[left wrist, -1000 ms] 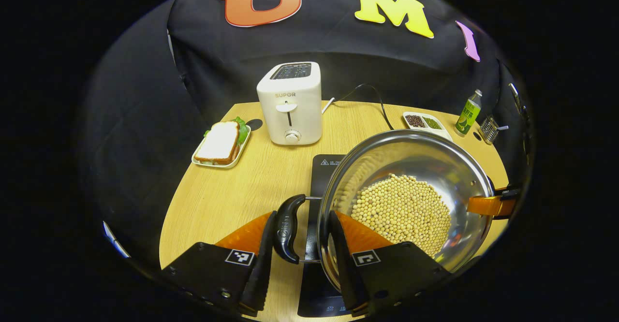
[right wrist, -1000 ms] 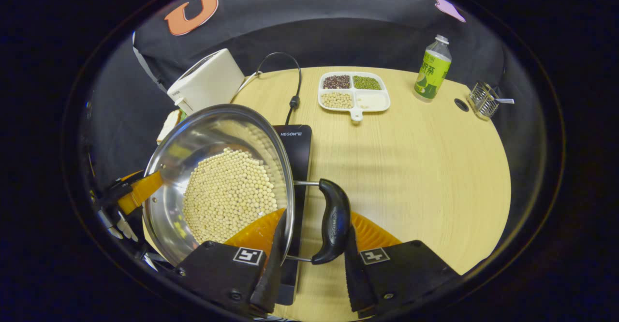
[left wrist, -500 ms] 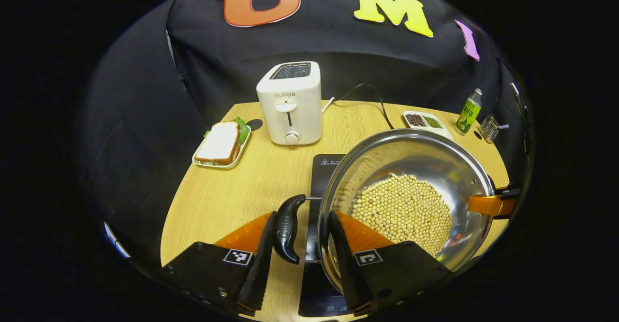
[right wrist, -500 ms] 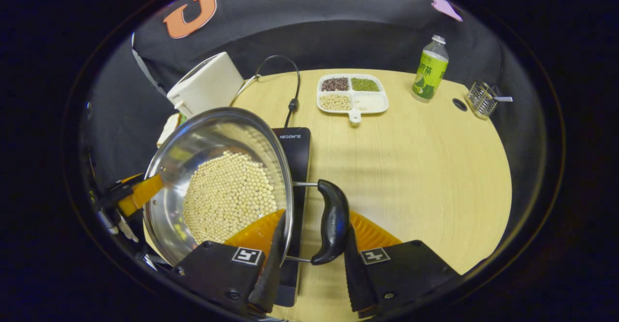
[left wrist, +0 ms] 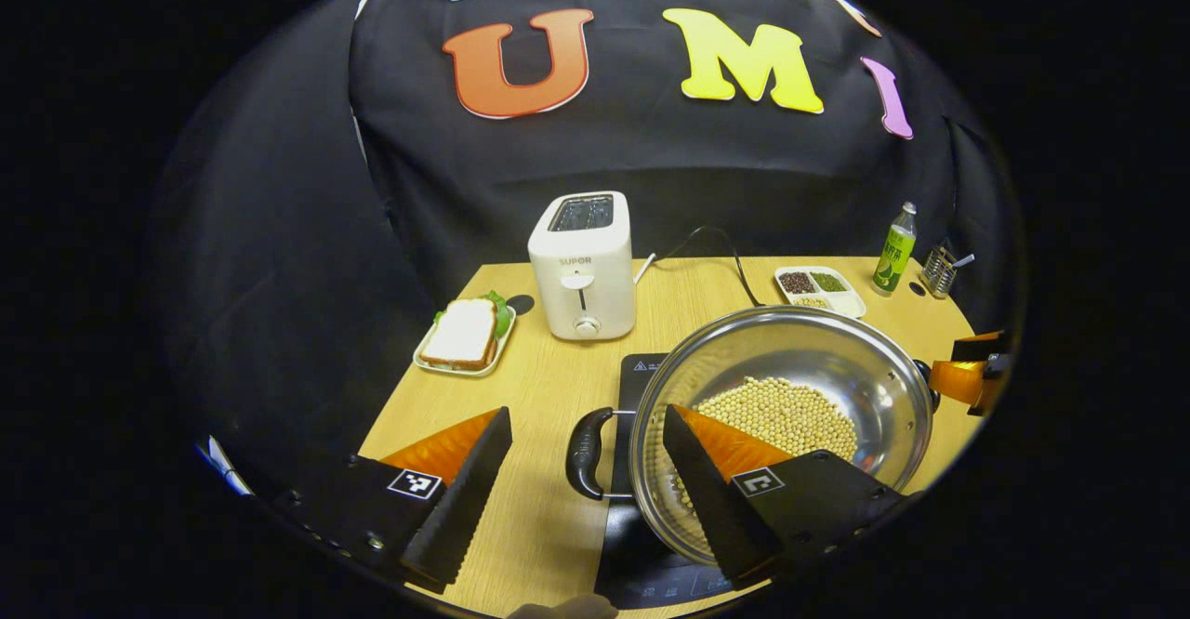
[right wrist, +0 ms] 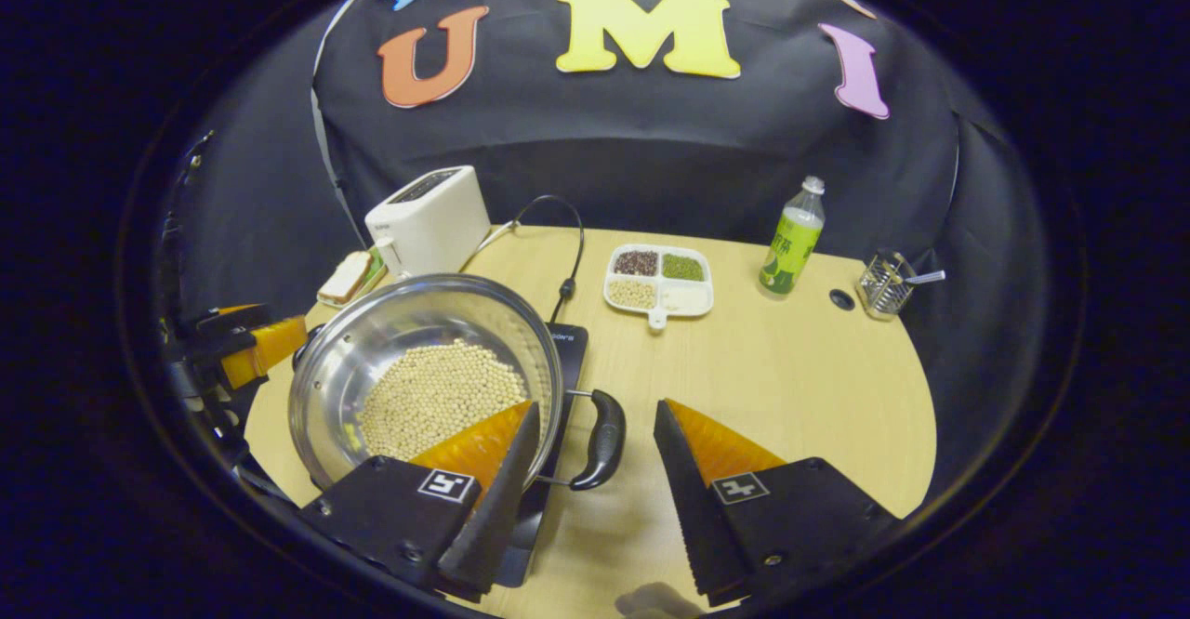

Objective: First push the handle of the pot to place it horizontally, then grasp the pot with both hands and set it on the induction cooktop.

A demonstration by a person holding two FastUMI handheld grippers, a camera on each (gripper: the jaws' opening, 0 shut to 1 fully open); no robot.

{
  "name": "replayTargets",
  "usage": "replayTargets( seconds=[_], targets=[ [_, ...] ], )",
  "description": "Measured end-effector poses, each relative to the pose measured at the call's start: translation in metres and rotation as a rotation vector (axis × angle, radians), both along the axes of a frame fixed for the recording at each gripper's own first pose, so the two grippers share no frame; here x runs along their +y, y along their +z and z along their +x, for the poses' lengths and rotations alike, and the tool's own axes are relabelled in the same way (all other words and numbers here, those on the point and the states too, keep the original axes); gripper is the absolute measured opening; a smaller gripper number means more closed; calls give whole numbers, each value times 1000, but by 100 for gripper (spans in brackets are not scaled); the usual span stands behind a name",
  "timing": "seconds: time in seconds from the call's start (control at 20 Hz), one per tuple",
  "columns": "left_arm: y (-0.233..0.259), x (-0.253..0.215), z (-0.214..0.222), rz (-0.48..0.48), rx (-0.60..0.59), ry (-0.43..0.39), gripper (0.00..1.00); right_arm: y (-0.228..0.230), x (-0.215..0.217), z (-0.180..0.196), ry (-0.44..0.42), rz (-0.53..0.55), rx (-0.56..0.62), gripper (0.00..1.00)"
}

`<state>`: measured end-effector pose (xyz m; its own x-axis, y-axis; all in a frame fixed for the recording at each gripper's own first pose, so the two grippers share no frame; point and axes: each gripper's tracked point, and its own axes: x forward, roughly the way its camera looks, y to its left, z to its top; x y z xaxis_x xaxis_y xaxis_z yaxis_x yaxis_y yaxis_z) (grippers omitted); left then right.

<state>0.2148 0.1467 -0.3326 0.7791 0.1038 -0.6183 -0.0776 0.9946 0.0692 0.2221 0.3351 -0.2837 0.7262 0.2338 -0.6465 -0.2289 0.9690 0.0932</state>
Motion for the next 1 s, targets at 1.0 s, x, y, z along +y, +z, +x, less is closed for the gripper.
replayTargets(
  seconds=[1.0],
  targets=[
    [209, -164, -115, -12, -367, -53, 97, 170, -164, -119, 4, 46, -374, 96]
  ],
)
